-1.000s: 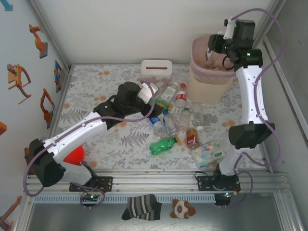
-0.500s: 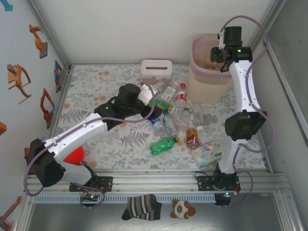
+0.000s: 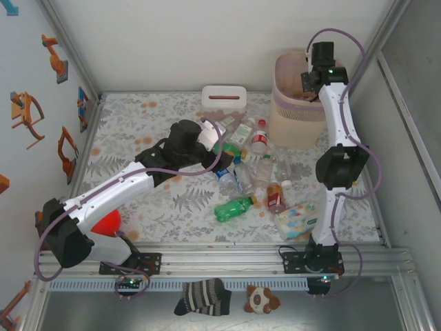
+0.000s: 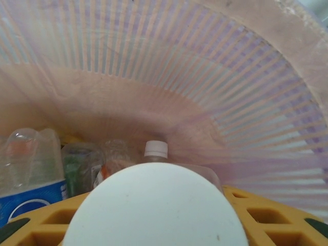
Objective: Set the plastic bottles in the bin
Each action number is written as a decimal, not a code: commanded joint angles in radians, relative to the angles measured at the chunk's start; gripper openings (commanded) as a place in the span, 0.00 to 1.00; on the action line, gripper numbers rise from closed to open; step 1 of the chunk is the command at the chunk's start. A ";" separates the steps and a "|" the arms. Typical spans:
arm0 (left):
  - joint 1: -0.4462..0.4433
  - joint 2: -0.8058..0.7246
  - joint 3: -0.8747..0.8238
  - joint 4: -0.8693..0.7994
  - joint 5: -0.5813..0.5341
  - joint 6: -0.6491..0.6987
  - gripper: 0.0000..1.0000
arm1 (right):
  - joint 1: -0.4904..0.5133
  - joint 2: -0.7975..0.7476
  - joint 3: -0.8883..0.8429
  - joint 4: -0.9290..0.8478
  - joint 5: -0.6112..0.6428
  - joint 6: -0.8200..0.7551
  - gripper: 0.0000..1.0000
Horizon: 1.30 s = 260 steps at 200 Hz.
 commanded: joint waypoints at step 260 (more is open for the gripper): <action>-0.002 0.011 0.023 -0.070 0.056 -0.006 0.82 | -0.007 -0.250 -0.069 -0.011 -0.423 0.194 0.69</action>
